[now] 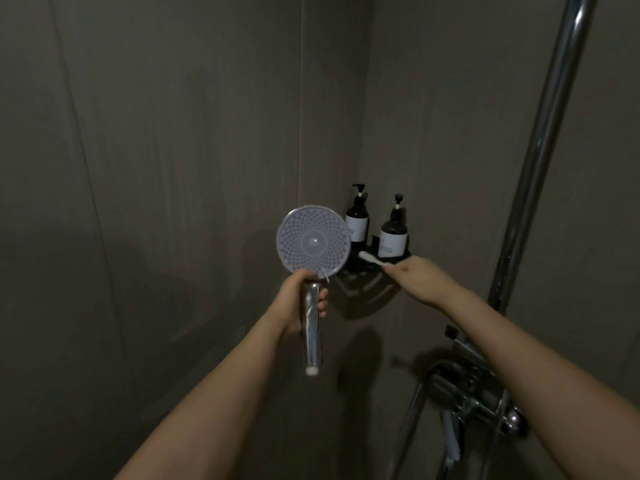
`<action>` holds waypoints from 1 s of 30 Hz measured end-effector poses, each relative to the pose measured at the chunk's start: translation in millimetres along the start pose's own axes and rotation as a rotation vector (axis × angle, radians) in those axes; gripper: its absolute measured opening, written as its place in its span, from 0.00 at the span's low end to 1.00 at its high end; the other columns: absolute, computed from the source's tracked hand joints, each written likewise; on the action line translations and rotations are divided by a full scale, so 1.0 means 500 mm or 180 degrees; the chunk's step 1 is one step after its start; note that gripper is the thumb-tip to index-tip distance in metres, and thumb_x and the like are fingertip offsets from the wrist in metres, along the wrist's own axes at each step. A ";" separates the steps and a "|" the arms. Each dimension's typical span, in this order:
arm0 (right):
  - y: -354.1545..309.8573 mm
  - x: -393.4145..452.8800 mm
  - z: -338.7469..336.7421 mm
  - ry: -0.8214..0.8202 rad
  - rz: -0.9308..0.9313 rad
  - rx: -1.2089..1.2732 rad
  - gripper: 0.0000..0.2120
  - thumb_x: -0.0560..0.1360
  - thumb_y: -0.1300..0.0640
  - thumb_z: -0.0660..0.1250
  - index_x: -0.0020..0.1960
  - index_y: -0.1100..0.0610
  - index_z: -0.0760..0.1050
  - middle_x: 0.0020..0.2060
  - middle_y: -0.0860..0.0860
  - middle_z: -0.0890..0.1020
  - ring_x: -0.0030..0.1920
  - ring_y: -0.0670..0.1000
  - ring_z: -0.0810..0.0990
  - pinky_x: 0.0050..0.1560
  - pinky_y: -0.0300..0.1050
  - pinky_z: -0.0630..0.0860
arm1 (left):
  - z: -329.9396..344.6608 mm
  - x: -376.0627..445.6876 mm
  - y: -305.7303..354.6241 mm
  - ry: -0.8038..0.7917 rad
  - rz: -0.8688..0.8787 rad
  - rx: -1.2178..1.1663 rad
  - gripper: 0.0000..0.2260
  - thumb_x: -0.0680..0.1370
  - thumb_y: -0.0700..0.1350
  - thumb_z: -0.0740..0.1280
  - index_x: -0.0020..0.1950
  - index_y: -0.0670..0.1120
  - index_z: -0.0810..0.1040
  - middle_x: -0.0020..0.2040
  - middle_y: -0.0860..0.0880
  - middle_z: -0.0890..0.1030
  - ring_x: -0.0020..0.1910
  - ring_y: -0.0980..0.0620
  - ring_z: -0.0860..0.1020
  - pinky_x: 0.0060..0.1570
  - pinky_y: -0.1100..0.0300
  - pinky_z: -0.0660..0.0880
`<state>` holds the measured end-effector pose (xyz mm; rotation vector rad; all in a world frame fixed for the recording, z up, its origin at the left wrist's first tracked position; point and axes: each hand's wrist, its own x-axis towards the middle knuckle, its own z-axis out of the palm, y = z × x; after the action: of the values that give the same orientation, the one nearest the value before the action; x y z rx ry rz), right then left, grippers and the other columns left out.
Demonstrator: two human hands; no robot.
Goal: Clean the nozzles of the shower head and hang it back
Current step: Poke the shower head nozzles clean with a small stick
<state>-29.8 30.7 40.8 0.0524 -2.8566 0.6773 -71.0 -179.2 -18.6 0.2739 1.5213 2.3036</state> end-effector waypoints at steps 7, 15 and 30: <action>-0.086 -0.011 -0.020 0.0104 -0.0898 -0.1163 0.26 0.77 0.38 0.53 0.30 0.55 0.69 0.25 0.49 0.69 0.26 0.48 0.67 0.27 0.41 0.60 | 0.022 0.010 0.023 -0.0051 0.0345 0.0069 0.32 0.76 0.67 0.46 0.44 0.42 0.77 0.29 0.47 0.75 0.25 0.52 0.73 0.28 0.63 0.70; -0.107 0.000 0.015 0.0148 -0.0975 -0.1400 0.25 0.77 0.38 0.54 0.29 0.53 0.69 0.26 0.48 0.72 0.29 0.47 0.71 0.30 0.41 0.64 | 0.056 0.007 0.038 -0.0242 0.0708 0.0031 0.28 0.78 0.64 0.48 0.59 0.46 0.76 0.43 0.45 0.81 0.37 0.49 0.77 0.37 0.59 0.74; -0.109 0.001 0.022 0.0446 -0.1039 -0.1180 0.26 0.78 0.39 0.52 0.30 0.54 0.70 0.26 0.48 0.71 0.29 0.48 0.72 0.27 0.39 0.61 | 0.046 0.011 0.044 0.0163 0.0702 0.0086 0.28 0.79 0.63 0.47 0.48 0.44 0.77 0.27 0.47 0.78 0.23 0.53 0.74 0.25 0.64 0.70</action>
<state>-27.8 -22.9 55.3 0.3862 -2.6969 0.0811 -72.1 -165.3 10.6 0.4117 1.6205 2.4770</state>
